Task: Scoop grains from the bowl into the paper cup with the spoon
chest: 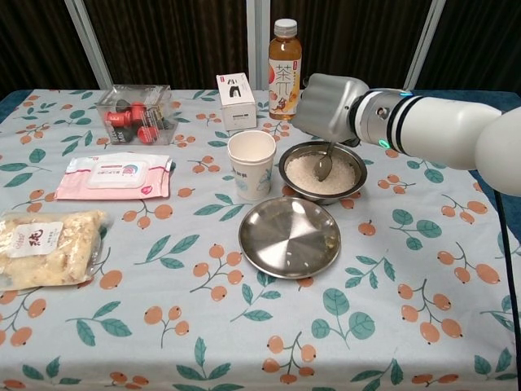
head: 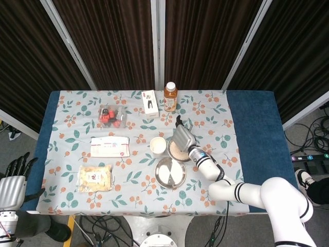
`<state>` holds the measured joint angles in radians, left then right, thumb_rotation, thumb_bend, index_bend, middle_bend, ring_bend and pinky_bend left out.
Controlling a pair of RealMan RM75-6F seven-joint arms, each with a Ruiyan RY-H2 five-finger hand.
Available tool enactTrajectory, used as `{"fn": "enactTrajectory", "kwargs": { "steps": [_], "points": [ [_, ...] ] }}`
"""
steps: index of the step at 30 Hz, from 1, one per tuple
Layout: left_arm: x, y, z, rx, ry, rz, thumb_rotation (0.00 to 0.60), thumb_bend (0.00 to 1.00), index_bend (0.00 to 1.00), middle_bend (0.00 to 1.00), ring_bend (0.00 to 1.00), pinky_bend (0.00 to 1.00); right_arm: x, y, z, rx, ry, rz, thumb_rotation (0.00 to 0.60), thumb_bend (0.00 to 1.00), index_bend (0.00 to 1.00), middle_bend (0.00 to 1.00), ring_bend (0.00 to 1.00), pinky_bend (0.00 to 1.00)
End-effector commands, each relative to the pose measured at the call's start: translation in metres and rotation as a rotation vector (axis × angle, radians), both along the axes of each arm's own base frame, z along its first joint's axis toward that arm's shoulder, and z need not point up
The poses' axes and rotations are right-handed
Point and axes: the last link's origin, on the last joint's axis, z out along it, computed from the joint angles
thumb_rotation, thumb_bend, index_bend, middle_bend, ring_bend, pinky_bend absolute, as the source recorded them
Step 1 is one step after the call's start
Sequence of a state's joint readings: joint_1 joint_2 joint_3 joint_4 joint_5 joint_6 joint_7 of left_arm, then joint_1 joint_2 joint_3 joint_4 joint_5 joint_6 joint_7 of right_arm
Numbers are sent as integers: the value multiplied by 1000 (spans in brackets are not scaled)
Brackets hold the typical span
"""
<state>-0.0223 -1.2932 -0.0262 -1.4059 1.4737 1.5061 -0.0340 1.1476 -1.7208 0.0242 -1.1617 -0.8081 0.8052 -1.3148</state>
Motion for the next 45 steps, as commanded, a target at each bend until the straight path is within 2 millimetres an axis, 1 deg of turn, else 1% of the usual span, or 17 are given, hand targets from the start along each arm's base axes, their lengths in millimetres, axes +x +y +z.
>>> {"fn": "enactTrajectory", "kwargs": {
  "steps": [1, 4, 8, 10, 20, 25, 30, 34, 37, 41, 45],
  "points": [
    [0, 0, 0, 0, 0, 1, 600, 58, 187, 106, 59, 93, 0, 1, -3, 2, -7, -2, 600, 327, 606, 487, 232, 128],
    [0, -1, 0, 0, -1, 4, 600, 59, 187, 106, 60, 92, -1, 3, -5, 2, -25, -9, 600, 327, 606, 487, 237, 118],
    [0, -1, 0, 2, -1, 4, 600, 58, 187, 106, 59, 93, -3, 5, -5, 8, -102, -51, 600, 327, 606, 493, 242, 60],
    [0, -1, 0, 3, -1, 3, 600, 58, 187, 106, 59, 92, -6, 7, -4, 18, -152, -80, 600, 327, 612, 495, 245, 47],
    [4, -1, 1, 6, 7, -6, 600, 59, 187, 107, 59, 93, -28, 3, 17, -16, -302, -176, 600, 327, 621, 499, 248, 22],
    [6, 0, 3, 8, 12, -10, 600, 59, 187, 106, 60, 93, -34, 1, 27, -32, -342, -194, 600, 327, 621, 499, 248, 12],
    [8, 2, 3, 8, 15, -15, 600, 58, 187, 107, 59, 92, -35, 1, 36, -36, -391, -206, 600, 327, 621, 499, 248, 0],
    [8, 2, 4, 8, 18, -16, 600, 58, 187, 107, 59, 92, -30, 2, 43, -33, -454, -213, 600, 327, 620, 500, 248, 0],
    [10, 3, 5, 8, 19, -20, 600, 58, 187, 106, 60, 92, -22, 2, 49, -28, -494, -205, 600, 327, 621, 500, 249, 0],
    [10, 4, 4, 6, 19, -19, 600, 59, 187, 107, 59, 93, -3, 1, 52, -6, -550, -194, 600, 327, 621, 500, 250, 0],
    [9, 3, 4, 7, 18, -17, 600, 58, 187, 106, 59, 92, 17, -3, 49, 11, -563, -173, 600, 327, 621, 501, 251, 0]
  ]
}}
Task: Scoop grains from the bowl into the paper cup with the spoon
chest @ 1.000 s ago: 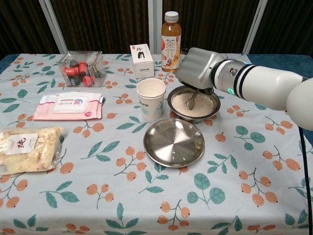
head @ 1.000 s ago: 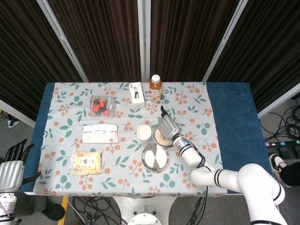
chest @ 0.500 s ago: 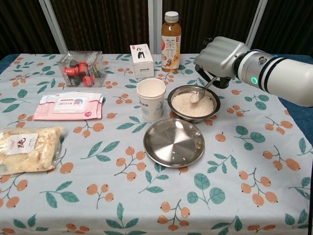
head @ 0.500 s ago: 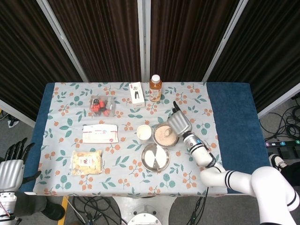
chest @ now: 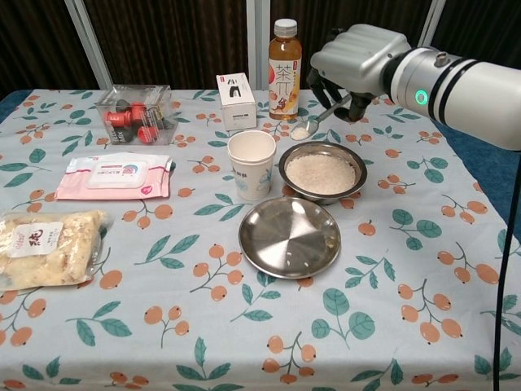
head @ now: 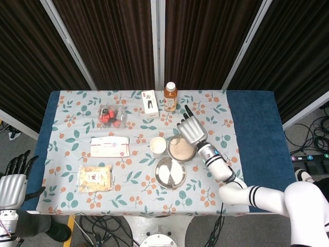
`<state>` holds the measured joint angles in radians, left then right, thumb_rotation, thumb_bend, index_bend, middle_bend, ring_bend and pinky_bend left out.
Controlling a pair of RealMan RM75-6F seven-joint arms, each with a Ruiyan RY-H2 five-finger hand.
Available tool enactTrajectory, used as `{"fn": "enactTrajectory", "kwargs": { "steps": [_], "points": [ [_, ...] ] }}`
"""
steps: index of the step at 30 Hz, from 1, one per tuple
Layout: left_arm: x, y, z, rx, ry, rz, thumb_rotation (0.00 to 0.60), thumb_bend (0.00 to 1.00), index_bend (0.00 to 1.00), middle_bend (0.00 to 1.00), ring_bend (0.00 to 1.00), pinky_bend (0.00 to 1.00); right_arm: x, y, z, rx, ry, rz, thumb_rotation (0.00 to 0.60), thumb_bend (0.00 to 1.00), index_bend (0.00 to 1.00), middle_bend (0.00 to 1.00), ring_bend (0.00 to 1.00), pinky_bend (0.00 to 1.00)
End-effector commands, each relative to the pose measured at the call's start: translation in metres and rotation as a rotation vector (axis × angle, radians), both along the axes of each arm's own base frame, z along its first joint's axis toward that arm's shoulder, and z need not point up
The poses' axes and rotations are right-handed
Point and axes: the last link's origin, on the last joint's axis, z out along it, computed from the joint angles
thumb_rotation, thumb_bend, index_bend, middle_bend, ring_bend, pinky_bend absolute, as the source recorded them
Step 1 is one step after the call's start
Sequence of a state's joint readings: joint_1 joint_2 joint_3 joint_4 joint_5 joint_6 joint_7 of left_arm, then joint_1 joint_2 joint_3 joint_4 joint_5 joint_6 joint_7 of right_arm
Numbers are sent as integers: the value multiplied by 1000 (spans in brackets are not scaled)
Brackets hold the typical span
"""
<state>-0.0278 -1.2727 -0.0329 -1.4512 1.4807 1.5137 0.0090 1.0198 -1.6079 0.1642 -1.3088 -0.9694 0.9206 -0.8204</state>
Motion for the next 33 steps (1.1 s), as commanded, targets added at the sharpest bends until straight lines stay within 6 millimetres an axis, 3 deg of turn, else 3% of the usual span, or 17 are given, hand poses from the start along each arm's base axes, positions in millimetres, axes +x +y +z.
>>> {"fn": "enactTrajectory", "kwargs": {
  "steps": [1, 7, 14, 24, 33],
  "points": [
    [-1, 0, 0, 2, -1, 2, 600, 59, 187, 106, 59, 93, 16, -3, -5, 12, -2, 19, 600, 327, 621, 501, 251, 0],
    [-2, -3, 0, 3, -4, 12, 600, 59, 187, 107, 59, 93, 40, -6, -24, 28, 60, 66, 600, 327, 621, 502, 251, 0],
    [-4, -5, 0, 7, -8, 20, 600, 58, 187, 107, 59, 93, 63, -2, -34, -39, 255, 270, 600, 327, 621, 502, 251, 0],
    [-4, -7, 1, 10, -9, 20, 600, 59, 187, 106, 59, 93, 79, 1, -34, -158, 594, 644, 600, 327, 622, 502, 250, 0],
    [-4, -8, 1, 14, -11, 21, 600, 58, 187, 107, 60, 93, 82, 5, -38, -186, 709, 780, 600, 327, 622, 502, 249, 0]
  ]
}}
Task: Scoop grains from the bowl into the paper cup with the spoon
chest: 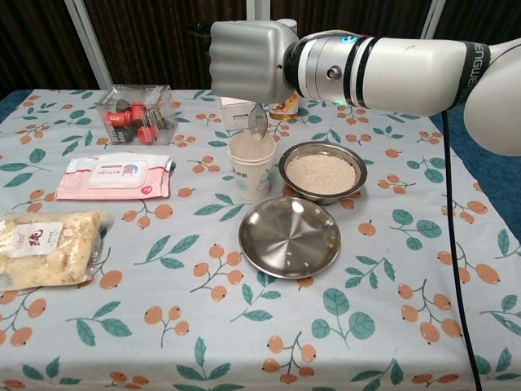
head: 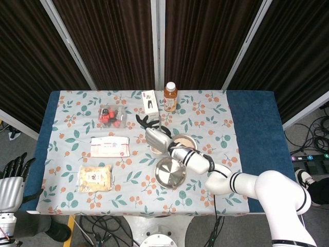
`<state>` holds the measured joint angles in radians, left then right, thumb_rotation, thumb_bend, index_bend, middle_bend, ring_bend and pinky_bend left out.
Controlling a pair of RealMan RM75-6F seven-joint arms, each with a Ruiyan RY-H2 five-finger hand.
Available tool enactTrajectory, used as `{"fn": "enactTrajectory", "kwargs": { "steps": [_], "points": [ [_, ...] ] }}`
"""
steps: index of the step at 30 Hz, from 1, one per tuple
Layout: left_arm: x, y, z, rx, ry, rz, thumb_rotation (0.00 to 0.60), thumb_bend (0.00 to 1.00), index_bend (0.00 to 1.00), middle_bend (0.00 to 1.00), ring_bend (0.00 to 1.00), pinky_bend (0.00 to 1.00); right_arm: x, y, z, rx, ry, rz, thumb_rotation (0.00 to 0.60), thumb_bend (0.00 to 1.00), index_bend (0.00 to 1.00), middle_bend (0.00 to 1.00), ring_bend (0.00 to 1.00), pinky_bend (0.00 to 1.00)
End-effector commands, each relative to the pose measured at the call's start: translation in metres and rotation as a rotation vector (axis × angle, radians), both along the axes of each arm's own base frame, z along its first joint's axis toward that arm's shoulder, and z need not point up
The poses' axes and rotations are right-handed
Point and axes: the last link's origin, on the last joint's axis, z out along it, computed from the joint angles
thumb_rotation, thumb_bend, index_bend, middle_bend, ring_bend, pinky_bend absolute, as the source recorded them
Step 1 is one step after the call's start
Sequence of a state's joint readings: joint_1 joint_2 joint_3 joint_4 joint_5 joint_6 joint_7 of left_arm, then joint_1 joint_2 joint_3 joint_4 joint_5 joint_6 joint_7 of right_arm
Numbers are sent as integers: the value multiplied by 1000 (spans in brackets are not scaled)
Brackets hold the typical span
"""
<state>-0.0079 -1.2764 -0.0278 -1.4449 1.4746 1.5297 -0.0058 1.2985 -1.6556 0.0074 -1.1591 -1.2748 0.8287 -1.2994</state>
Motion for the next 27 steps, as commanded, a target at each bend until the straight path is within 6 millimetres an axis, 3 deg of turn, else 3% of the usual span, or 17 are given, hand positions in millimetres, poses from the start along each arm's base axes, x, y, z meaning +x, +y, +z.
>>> {"fn": "enactTrajectory", "kwargs": {
  "steps": [1, 18, 27],
  "points": [
    [0, 0, 0, 1, 1, 1, 600, 58, 187, 107, 60, 93, 1, 1, -2, -5, 24, 29, 600, 327, 622, 502, 249, 0],
    [-2, -3, 0, 7, -7, 5, 600, 58, 187, 107, 59, 93, 7, 12, -6, -14, -23, 31, 600, 327, 631, 508, 249, 0],
    [1, -3, 1, 9, -6, -10, 600, 59, 187, 106, 59, 92, -8, 22, 9, 21, -228, -135, 600, 327, 630, 508, 250, 0]
  ]
}}
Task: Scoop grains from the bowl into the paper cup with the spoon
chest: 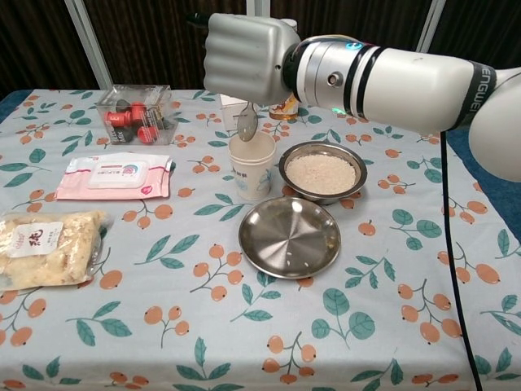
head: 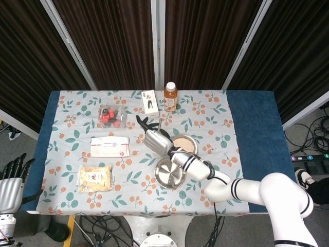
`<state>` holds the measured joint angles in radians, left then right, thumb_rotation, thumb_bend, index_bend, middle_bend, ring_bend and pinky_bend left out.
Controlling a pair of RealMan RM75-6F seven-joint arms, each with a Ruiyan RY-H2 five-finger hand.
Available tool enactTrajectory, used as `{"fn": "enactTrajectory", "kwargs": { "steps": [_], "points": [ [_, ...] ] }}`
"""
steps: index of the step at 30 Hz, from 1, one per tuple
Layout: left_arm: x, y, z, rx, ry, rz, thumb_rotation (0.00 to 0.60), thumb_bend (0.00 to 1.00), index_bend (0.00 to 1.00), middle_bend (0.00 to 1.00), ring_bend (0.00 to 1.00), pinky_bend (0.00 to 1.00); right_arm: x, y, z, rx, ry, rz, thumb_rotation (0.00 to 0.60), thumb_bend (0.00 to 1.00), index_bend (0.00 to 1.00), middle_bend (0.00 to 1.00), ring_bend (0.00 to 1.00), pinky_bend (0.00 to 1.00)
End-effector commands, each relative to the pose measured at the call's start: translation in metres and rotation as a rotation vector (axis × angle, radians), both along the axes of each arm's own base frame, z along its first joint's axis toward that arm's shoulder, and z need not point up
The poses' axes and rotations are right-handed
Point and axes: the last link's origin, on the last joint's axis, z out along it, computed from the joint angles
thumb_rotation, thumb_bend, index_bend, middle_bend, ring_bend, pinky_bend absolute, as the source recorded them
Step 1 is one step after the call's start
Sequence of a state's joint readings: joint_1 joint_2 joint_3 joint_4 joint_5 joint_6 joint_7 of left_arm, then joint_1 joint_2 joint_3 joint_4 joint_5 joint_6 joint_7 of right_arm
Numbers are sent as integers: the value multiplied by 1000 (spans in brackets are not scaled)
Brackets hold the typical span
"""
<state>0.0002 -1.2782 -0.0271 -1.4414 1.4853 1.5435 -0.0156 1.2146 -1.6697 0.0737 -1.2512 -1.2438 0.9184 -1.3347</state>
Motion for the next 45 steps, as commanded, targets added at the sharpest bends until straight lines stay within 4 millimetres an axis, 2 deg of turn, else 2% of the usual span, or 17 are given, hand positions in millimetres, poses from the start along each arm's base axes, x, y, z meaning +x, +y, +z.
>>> {"fn": "enactTrajectory", "kwargs": {
  "steps": [1, 11, 18, 23, 29, 41, 45],
  "points": [
    [1, 0, 0, 1, 1, -5, 600, 58, 187, 106, 59, 92, -10, 7, 7, 24, -105, -77, 600, 327, 630, 508, 250, 0],
    [4, -1, 2, 3, 3, -19, 600, 59, 187, 107, 59, 92, -56, 35, 33, 156, -490, -377, 600, 327, 630, 509, 250, 0],
    [6, -2, 3, 5, 5, -25, 600, 59, 187, 106, 59, 92, -92, 68, 34, 311, -678, -543, 600, 327, 631, 510, 248, 0],
    [9, -1, 1, 2, 7, -33, 600, 59, 187, 106, 60, 93, -113, 87, 18, 386, -675, -588, 600, 327, 630, 510, 237, 0],
    [9, -3, 2, 7, 5, -31, 600, 58, 187, 106, 59, 93, -124, 100, -3, 417, -668, -595, 600, 323, 611, 509, 225, 0],
    [5, -6, 0, 3, -4, -22, 600, 59, 187, 107, 59, 92, -129, 111, -30, 443, -682, -631, 600, 311, 587, 498, 208, 0],
    [3, -6, 0, 1, -7, -19, 600, 59, 187, 106, 60, 92, -131, 112, -36, 444, -682, -649, 600, 290, 540, 454, 176, 0]
  ]
}}
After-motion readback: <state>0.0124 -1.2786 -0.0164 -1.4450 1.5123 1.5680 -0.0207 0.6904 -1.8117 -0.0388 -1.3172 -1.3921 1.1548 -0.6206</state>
